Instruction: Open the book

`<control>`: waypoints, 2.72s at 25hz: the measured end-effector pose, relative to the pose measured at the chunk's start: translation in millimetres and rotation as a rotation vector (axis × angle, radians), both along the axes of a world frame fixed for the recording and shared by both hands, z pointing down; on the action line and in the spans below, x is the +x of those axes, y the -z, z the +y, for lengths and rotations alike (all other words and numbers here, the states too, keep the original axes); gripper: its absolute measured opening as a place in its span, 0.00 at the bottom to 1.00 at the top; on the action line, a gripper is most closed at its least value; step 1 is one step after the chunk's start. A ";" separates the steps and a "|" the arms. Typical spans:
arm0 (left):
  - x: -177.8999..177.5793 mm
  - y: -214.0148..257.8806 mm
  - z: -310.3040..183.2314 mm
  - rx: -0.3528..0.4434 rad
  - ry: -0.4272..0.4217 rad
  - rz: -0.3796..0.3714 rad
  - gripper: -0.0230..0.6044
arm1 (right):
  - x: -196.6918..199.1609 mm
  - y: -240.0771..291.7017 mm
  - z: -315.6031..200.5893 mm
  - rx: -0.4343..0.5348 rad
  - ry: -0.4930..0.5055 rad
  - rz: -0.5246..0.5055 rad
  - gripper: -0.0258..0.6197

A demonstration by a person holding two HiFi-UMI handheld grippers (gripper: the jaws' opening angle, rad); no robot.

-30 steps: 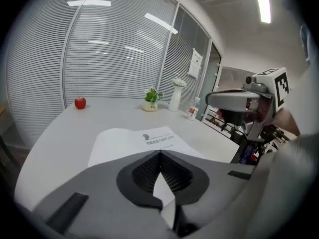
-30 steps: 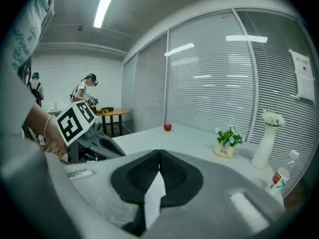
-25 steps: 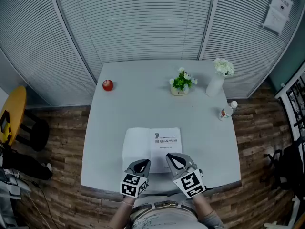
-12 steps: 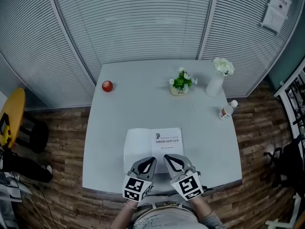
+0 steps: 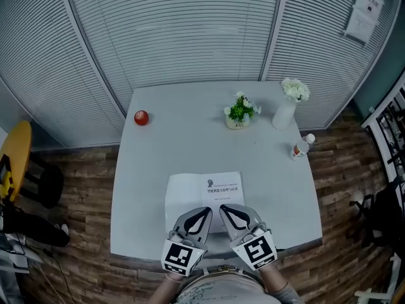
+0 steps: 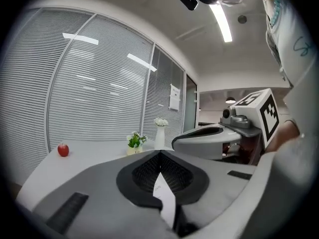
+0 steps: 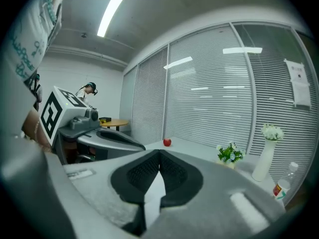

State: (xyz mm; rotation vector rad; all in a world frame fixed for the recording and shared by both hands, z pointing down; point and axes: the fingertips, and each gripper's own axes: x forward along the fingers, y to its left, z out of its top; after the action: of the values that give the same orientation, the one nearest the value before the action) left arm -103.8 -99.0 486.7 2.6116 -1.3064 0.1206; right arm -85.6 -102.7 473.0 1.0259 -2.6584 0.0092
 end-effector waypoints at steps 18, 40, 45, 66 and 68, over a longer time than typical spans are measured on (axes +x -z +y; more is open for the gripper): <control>-5.8 65.0 -13.9 0.082 -0.025 0.101 0.03 | -4.7 49.5 -9.1 0.080 -0.045 -0.101 0.04; 5.6 52.5 -17.5 0.073 -0.036 0.090 0.03 | 13.0 50.9 -16.3 0.044 -0.072 -0.113 0.04; 5.2 51.2 -18.9 0.063 -0.036 0.083 0.03 | 10.4 46.5 -15.2 0.028 -0.066 -0.106 0.04; 11.0 48.3 -20.4 0.027 -0.084 0.080 0.03 | 13.8 33.5 -16.8 -0.008 -0.077 -0.054 0.04; 11.9 44.7 -18.4 0.029 -0.093 0.077 0.03 | 13.8 32.0 -15.6 -0.009 -0.077 -0.045 0.04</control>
State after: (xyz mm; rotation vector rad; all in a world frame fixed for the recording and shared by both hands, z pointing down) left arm -91.8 -117.4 442.0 2.6730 -1.1703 0.0159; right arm -71.8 -118.3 441.0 1.1376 -2.6549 0.0604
